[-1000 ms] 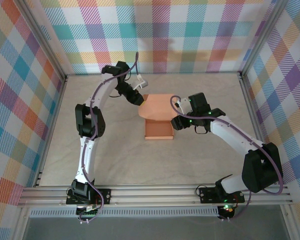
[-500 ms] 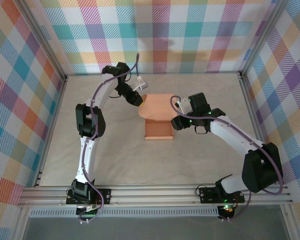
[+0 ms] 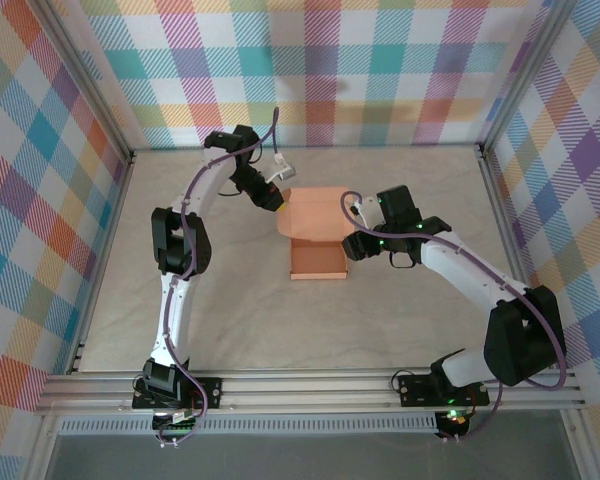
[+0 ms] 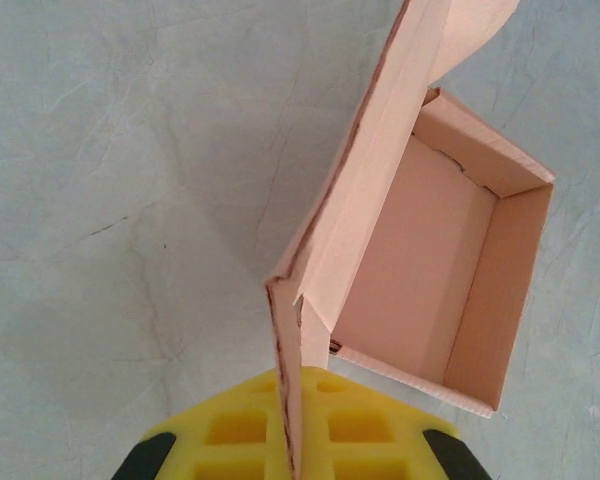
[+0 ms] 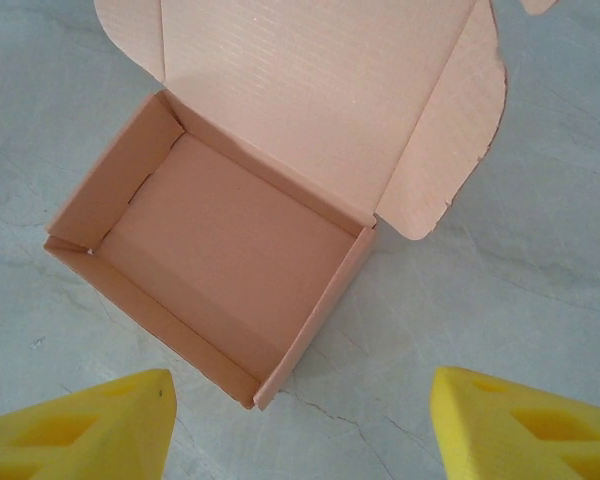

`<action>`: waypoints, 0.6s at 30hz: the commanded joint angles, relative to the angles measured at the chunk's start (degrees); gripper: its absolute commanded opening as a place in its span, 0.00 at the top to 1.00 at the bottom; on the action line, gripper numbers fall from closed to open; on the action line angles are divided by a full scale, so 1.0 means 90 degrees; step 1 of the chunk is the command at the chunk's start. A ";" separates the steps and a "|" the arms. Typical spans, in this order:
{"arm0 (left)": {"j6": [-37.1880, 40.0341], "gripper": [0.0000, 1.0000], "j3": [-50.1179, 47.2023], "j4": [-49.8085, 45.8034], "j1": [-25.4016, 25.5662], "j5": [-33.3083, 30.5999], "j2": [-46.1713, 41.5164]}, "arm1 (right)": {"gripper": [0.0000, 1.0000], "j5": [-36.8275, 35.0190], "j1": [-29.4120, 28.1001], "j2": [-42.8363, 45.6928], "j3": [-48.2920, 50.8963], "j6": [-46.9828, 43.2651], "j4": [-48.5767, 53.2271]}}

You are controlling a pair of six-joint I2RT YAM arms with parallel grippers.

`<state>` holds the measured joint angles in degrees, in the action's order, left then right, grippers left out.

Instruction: Fold the paper box

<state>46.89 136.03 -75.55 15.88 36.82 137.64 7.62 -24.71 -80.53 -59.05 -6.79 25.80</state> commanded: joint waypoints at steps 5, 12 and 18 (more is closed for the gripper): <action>0.0518 1.00 -0.0545 0.0056 0.0071 0.0028 -0.0436 | 0.32 0.0008 0.0212 0.0107 -0.0226 0.0366 -0.0180; 0.0841 1.00 -0.1687 0.0789 0.0128 -0.0023 -0.1268 | 0.40 0.0516 0.0850 -0.0464 -0.1011 -0.0434 0.0130; 0.0853 1.00 -0.2046 0.1075 0.0197 -0.0145 -0.1661 | 0.40 0.1127 0.1007 -0.1211 -0.2052 -0.1516 0.1127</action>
<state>52.62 118.85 -68.10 16.84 35.83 126.15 13.19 -15.55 -89.19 -74.41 -13.91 30.15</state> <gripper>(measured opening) 0.042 0.600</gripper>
